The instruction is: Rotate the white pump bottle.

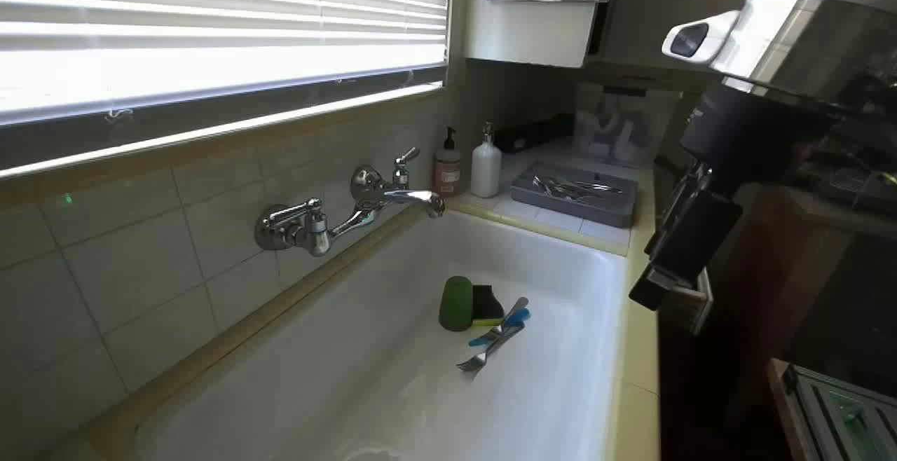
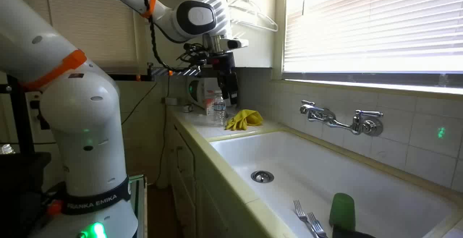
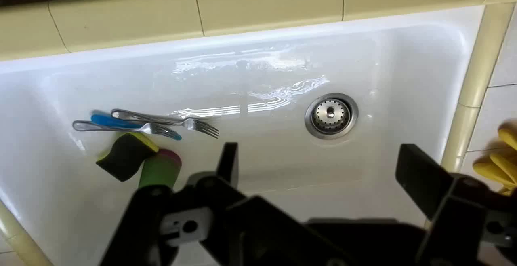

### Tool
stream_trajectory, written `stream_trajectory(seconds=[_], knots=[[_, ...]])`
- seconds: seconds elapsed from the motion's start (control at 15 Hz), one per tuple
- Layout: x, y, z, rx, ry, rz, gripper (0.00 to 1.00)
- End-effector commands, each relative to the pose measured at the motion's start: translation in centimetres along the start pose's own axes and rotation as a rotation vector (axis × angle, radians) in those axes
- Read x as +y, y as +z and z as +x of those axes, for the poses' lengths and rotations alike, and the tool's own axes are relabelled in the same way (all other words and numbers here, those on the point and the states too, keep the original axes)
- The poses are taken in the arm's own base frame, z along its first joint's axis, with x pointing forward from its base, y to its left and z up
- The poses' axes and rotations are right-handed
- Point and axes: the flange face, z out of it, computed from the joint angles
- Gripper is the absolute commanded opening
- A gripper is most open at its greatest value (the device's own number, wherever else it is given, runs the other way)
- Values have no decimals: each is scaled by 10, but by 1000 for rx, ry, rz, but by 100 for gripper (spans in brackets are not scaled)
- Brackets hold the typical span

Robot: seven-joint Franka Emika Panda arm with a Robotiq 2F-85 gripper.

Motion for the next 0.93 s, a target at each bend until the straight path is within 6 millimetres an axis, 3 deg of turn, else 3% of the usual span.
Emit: stream_trajectory(seconds=[0.0,0.27,0.6,0.87], knots=[[0,-1,0,-1,0,0,100],[4,0,4,7,15,-2,100],[61,-8,51,247,204,-29,100],[111,-9,87,322,261,-87,100]])
